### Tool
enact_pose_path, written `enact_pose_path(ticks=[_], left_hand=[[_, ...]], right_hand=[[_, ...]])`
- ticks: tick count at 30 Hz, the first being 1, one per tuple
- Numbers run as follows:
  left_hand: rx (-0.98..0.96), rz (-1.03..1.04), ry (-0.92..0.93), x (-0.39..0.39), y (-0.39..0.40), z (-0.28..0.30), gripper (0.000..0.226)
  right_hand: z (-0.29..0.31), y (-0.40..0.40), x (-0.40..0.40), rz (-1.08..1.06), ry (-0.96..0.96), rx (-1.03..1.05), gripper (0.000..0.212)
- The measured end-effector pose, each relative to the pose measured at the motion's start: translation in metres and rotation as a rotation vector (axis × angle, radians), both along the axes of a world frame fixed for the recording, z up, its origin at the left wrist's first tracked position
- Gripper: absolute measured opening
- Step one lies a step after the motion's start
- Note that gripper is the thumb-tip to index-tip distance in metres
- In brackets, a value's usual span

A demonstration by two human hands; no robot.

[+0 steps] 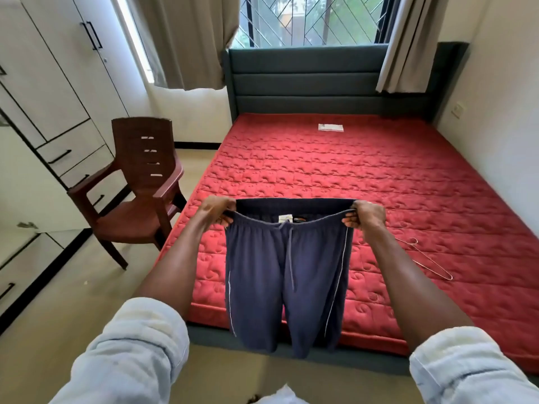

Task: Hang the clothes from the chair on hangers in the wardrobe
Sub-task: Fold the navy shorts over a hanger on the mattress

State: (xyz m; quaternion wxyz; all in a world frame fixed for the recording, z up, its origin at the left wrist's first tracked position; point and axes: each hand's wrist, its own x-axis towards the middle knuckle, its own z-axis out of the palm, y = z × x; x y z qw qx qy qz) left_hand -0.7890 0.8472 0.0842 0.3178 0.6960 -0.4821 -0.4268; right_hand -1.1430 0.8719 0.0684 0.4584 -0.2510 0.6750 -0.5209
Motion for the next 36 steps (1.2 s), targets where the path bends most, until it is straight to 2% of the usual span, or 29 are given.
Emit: enact_pose_path(ticks=[2,3,4,6,9,11,12,14,17,20,23,26,30,34,36], left_hand=[[0.019,-0.184,-0.157,0.005,-0.005,-0.005,0.017],[0.013,-0.237,-0.29,0.006,-0.009,-0.008,0.016],[-0.003,-0.253,-0.409,0.005,-0.012,-0.012,0.015],[-0.067,-0.215,-0.542,0.003,-0.019,-0.021,0.019],[-0.211,-0.131,-0.526,0.0,-0.025,-0.029,0.024],[-0.245,-0.119,-0.414,0.003,-0.029,-0.032,0.029],[-0.242,-0.111,-0.336,0.005,-0.031,-0.034,0.032],[-0.232,-0.091,-0.17,0.008,-0.034,-0.041,0.038],[-0.2,0.002,0.063,0.002,-0.033,-0.056,0.033],[-0.125,0.106,0.113,-0.014,-0.031,-0.071,0.033],[-0.006,0.225,0.074,-0.027,-0.022,-0.095,0.032],[0.107,0.3,0.155,-0.045,-0.005,-0.119,0.026],[0.135,0.234,0.331,-0.081,0.023,-0.131,0.033],[0.195,0.15,0.436,-0.1,0.042,-0.145,0.012],[0.198,0.107,0.484,-0.107,0.052,-0.148,0.011]], right_hand=[[0.001,-0.002,-0.005,0.101,-0.152,-0.09,0.006],[-0.003,-0.004,-0.008,0.16,-0.145,-0.132,0.008],[-0.007,-0.005,-0.009,0.216,-0.073,-0.157,0.016],[-0.017,-0.009,-0.008,0.234,0.217,-0.149,0.027],[-0.025,-0.011,-0.007,0.142,0.59,-0.081,0.025],[-0.026,-0.011,-0.01,0.093,0.816,-0.012,0.029],[-0.026,-0.01,-0.011,0.077,0.862,-0.015,0.031],[-0.025,-0.008,-0.011,0.07,0.809,-0.067,0.028],[-0.031,-0.007,-0.006,-0.012,0.579,-0.091,0.032],[-0.044,-0.003,0.006,-0.086,0.507,0.016,0.04],[-0.063,0.003,0.023,-0.055,0.498,0.107,0.027],[-0.087,0.015,0.041,-0.051,0.464,0.166,0.021],[-0.115,0.036,0.068,-0.076,0.328,0.138,0.025],[-0.127,0.057,0.092,0.019,0.124,0.099,0.013],[-0.13,0.063,0.099,0.091,0.061,0.098,0.012]])
